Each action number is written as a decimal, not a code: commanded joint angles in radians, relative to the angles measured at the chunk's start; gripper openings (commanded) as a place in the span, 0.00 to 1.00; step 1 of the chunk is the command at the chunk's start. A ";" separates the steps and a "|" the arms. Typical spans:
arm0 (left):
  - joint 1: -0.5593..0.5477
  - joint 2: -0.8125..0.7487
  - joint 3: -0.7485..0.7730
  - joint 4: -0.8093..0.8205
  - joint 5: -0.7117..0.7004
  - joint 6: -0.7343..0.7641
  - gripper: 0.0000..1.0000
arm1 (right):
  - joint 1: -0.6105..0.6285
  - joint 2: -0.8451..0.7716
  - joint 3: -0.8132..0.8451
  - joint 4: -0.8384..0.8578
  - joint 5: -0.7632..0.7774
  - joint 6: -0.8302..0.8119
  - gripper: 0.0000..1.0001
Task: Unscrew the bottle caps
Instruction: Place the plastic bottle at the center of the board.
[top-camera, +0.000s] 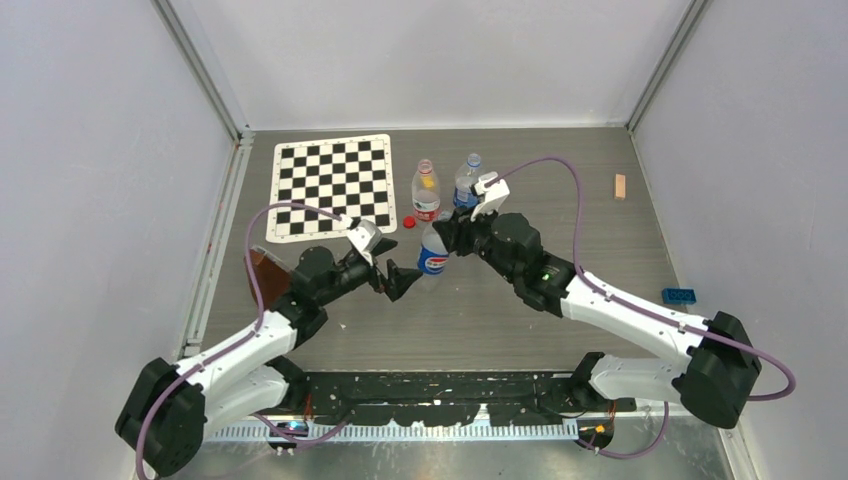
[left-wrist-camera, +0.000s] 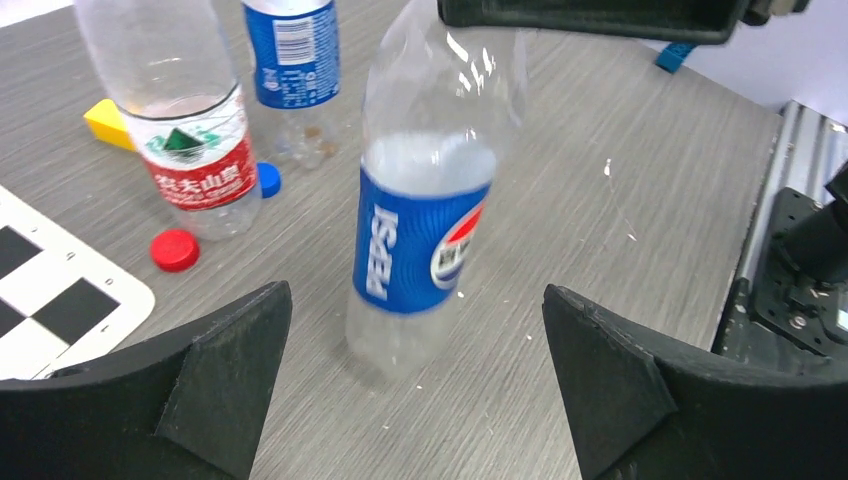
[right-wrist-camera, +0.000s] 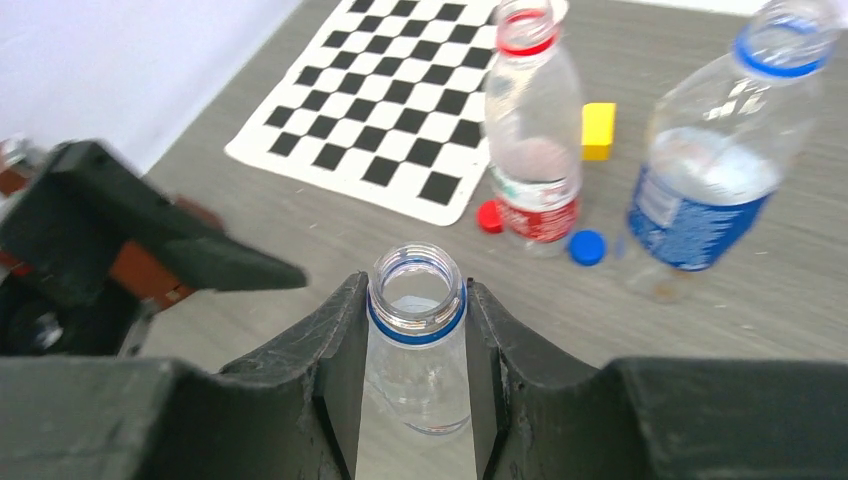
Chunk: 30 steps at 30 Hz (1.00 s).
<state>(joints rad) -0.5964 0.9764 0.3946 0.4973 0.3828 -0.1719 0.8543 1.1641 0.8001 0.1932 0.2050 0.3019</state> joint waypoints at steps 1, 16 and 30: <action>-0.002 -0.062 -0.034 0.043 -0.121 0.031 1.00 | 0.000 0.035 0.058 0.056 0.206 -0.114 0.03; -0.002 -0.108 -0.049 0.001 -0.169 0.058 1.00 | 0.000 0.156 0.070 0.097 0.336 -0.161 0.32; -0.002 -0.088 -0.040 0.000 -0.165 0.058 1.00 | 0.000 0.144 0.082 0.075 0.306 -0.164 0.59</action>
<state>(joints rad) -0.5964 0.8860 0.3523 0.4698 0.2302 -0.1261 0.8543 1.3205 0.8509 0.2604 0.4965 0.1539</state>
